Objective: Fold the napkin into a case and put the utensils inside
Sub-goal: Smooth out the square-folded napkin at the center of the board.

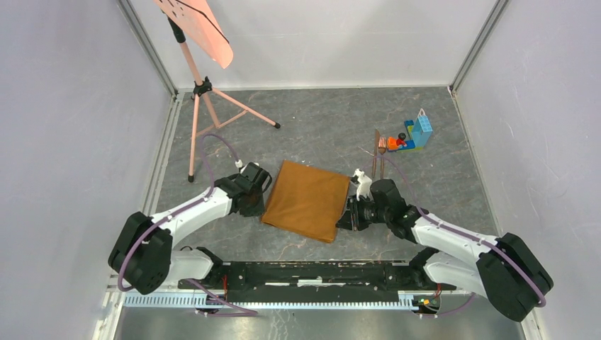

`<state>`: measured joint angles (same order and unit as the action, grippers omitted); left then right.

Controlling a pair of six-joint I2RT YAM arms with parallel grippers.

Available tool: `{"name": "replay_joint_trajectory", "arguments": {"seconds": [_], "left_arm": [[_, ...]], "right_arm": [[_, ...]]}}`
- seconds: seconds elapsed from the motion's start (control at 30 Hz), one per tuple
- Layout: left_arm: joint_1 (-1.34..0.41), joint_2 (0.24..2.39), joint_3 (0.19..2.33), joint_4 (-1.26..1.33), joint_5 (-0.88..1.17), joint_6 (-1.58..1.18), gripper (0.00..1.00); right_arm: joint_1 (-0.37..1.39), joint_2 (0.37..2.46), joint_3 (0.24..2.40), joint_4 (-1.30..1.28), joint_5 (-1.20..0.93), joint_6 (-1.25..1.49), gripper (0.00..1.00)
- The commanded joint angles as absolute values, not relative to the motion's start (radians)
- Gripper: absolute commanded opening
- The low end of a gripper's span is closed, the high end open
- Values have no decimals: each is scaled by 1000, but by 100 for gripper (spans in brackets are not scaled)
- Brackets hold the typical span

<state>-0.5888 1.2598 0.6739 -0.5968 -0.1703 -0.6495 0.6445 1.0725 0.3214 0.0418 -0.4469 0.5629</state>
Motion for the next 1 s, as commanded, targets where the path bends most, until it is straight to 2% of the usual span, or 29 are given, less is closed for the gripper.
{"name": "replay_joint_trajectory", "arguments": {"seconds": [0.0,0.2,0.33,0.37,0.5,0.67,0.8,0.9,0.97], "left_arm": [[-577,1253,690,-584,-181,-645,24],[-578,1078,624,-548,-152,-686,59],[-577,1105,613,-452,-46,-642,82],[-575,1142,622,-431,-10,-618,85],[-573,1278,720,-481,54,-531,87],[-572,1340,679,-442,4,-525,88],[-576,1391,629,-388,60,-537,79],[-595,1350,576,-308,150,-599,69],[-635,1314,557,-265,187,-662,66]], "right_arm": [[651,1118,376,153,-476,516,23],[652,1299,484,277,-494,488,29],[652,1422,575,316,-526,474,29],[652,1445,592,320,-537,469,29],[652,1487,608,324,-572,444,29],[650,1510,600,317,-584,407,29],[650,1518,606,323,-589,402,29],[650,1535,619,332,-590,396,29],[650,1553,638,321,-597,384,29]]}}
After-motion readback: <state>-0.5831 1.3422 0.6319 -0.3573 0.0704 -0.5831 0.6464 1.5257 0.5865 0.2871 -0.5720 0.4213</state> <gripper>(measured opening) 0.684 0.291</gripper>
